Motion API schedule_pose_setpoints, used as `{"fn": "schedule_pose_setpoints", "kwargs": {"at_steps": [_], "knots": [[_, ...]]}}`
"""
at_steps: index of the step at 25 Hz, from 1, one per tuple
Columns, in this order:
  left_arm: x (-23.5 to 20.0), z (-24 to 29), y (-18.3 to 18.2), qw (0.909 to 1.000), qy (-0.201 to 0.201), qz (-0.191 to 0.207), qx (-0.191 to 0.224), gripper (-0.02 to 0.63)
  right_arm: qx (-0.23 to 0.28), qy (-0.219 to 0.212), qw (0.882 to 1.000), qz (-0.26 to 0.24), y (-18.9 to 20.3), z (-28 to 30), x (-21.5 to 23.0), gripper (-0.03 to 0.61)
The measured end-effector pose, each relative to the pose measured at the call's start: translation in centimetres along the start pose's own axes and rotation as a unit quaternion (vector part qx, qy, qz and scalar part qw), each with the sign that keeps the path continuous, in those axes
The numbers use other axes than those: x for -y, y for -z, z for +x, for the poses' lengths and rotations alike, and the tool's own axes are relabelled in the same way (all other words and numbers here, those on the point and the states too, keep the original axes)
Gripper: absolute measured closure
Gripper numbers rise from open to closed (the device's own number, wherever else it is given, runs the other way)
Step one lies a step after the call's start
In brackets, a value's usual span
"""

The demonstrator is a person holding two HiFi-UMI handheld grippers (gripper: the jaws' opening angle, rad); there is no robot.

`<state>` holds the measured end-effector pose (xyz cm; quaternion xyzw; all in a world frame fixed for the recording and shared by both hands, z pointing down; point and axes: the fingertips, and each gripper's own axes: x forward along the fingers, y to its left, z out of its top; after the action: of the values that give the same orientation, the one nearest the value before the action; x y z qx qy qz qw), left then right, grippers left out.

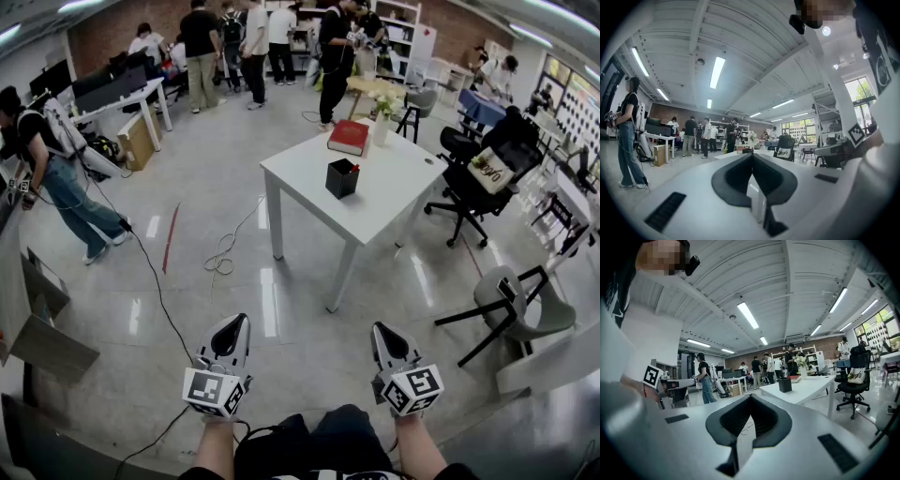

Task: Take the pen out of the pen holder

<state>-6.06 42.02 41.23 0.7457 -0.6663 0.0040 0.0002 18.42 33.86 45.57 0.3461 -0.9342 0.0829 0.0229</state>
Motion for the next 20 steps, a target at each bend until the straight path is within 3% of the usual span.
{"fn": "schedule_pose_setpoints", "kwargs": {"at_steps": [12, 18, 20], "knots": [[-0.7, -0.9, 0.7, 0.9997, -0.011, -0.021, 0.005, 0.611, 0.001, -0.005, 1.0, 0.001, 0.2, -0.1, -0.5, 0.571], [-2.0, -1.9, 1.1, 0.9987, -0.024, -0.044, 0.004, 0.611, 0.008, -0.031, 0.999, 0.013, 0.0, 0.5, -1.7, 0.569], [-2.2, -1.8, 1.3, 0.9984, -0.024, -0.051, 0.001, 0.611, 0.005, -0.034, 0.999, 0.02, -0.1, 0.7, -1.9, 0.536]]}}
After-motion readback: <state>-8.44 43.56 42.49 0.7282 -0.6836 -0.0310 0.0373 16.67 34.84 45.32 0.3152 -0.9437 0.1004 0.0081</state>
